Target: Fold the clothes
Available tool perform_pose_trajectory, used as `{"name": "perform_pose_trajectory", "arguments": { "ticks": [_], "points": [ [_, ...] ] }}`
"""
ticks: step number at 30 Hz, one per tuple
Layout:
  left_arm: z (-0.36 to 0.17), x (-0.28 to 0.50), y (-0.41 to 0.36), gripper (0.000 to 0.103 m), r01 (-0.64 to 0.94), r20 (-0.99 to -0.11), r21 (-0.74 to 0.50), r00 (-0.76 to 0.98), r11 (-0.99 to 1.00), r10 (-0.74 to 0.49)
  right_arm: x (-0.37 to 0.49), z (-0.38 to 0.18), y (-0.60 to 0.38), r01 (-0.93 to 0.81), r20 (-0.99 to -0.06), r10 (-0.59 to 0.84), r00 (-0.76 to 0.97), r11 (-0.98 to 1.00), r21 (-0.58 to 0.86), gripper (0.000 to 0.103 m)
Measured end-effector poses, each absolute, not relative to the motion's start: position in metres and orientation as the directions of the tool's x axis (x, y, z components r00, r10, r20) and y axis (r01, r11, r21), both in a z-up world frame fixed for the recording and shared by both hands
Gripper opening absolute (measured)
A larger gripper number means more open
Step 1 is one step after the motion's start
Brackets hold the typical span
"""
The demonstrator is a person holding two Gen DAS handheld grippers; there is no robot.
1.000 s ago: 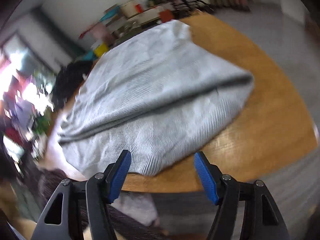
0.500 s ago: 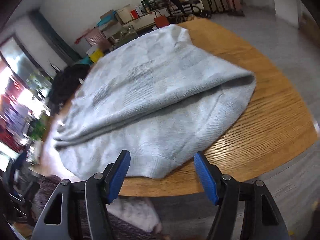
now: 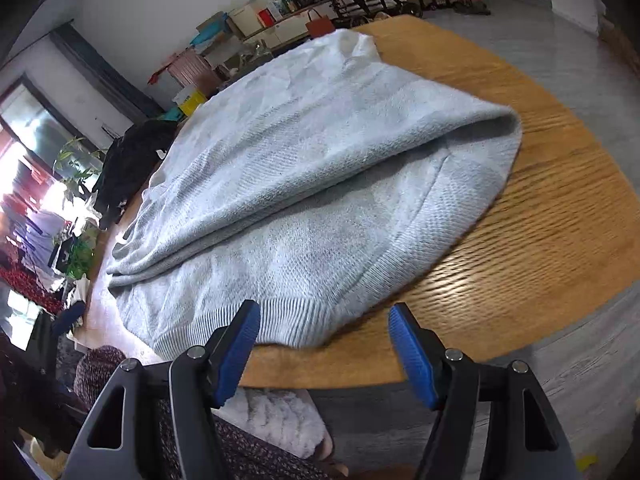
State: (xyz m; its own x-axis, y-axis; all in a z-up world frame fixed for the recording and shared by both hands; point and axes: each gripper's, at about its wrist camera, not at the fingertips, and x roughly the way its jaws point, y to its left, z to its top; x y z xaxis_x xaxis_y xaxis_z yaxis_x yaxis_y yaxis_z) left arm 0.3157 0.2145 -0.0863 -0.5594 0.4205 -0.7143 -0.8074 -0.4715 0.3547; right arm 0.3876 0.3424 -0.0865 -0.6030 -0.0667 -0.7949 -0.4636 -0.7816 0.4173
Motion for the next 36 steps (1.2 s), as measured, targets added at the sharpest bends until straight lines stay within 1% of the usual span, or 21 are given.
{"name": "perform_pose_trajectory", "arguments": {
  "ticks": [3,6,11,15,17,19,22,25,30,33,36],
  "points": [
    [-0.08,0.306,0.215,0.103,-0.806,-0.724,0.299,-0.54,-0.512,0.428,0.381,-0.087,0.339,-0.449,-0.792,-0.077,-0.606,-0.788,0.421,0.072],
    [-0.076,0.29,0.215,0.103,-0.804,-0.755,0.2,-0.491,-0.56,0.435,0.377,-0.087,0.337,-0.445,-0.797,-0.073,-0.6,-0.798,0.408,0.072],
    [-0.072,0.271,0.215,0.103,-0.772,-0.787,0.126,-0.46,-0.623,0.411,0.374,-0.087,0.334,-0.443,-0.801,-0.066,-0.595,-0.804,0.396,0.072],
    [-0.074,0.248,0.215,0.103,-0.745,-0.827,-0.02,-0.362,-0.667,0.43,0.373,-0.087,0.335,-0.445,-0.802,-0.065,-0.594,-0.804,0.394,0.072],
    [-0.067,0.236,0.217,0.103,-0.735,-0.816,-0.044,-0.364,-0.677,0.448,0.372,-0.086,0.335,-0.445,-0.804,-0.064,-0.591,-0.805,0.391,0.072],
    [-0.054,0.221,0.222,0.103,-0.717,-0.792,-0.04,-0.402,-0.696,0.459,0.371,-0.085,0.335,-0.446,-0.805,-0.062,-0.59,-0.806,0.389,0.072],
    [-0.051,0.184,0.24,0.103,-0.68,-0.804,-0.016,-0.428,-0.733,0.413,0.37,-0.083,0.335,-0.449,-0.804,-0.058,-0.592,-0.805,0.389,0.072],
    [-0.07,0.149,0.26,0.103,-0.64,-0.84,0.003,-0.418,-0.769,0.345,0.369,-0.082,0.336,-0.451,-0.803,-0.055,-0.594,-0.804,0.388,0.072],
    [-0.094,0.119,0.277,0.103,-0.611,-0.862,-0.071,-0.361,-0.789,0.357,0.367,-0.082,0.339,-0.452,-0.805,-0.06,-0.59,-0.802,0.391,0.072],
    [-0.112,0.115,0.288,0.103,-0.622,-0.885,-0.015,-0.356,-0.783,0.3,0.364,-0.083,0.343,-0.444,-0.802,-0.07,-0.594,-0.803,0.398,0.072],
    [-0.114,0.116,0.287,0.103,-0.63,-0.877,-0.006,-0.37,-0.777,0.307,0.36,-0.082,0.342,-0.437,-0.803,-0.068,-0.592,-0.81,0.391,0.072]
  ]
}}
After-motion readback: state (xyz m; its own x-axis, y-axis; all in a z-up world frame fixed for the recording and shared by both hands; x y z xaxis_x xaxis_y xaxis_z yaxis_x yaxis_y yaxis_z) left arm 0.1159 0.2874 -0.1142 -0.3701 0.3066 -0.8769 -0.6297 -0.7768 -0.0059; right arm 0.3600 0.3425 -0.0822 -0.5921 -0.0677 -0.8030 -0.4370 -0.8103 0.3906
